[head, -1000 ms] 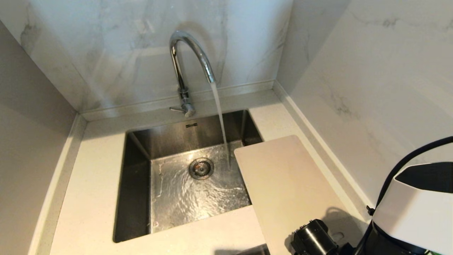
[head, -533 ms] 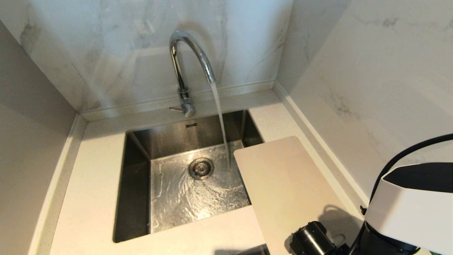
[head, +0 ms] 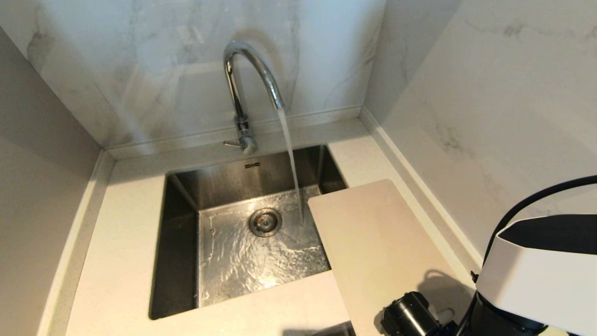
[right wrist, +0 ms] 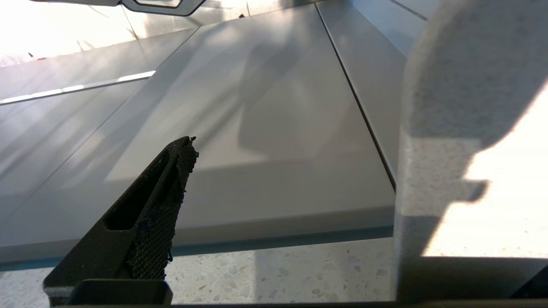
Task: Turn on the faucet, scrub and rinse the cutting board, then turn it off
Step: Pick up the cutting board
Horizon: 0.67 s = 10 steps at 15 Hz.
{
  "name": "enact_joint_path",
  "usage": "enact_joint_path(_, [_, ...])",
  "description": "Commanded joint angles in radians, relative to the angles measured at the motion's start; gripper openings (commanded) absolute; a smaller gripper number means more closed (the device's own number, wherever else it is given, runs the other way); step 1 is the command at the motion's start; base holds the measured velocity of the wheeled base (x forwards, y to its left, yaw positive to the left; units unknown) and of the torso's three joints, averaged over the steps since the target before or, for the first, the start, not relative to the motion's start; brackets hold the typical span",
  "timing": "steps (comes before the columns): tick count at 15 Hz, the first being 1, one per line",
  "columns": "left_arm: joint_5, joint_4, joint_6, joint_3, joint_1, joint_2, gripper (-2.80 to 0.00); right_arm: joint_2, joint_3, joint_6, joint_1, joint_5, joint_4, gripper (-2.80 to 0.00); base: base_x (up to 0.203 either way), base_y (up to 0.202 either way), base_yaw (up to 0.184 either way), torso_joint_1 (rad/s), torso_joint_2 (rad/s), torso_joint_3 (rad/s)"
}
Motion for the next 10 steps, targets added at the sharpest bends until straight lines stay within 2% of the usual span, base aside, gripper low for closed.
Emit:
enact_joint_path(1, [0.0,0.0,0.0,0.002,0.0,0.0,-2.8,0.009,-0.001,-0.01,0.0,-0.016,-0.002,0.0,0.0,0.0,0.0,0.0,0.0,0.0])
enact_joint_path(10, [0.0,0.0,0.0,0.0,0.0,0.0,-2.8,0.017,0.001,-0.022,0.002,-0.044,-0.002,0.0,0.0,0.0,0.0,0.0,0.0,0.0])
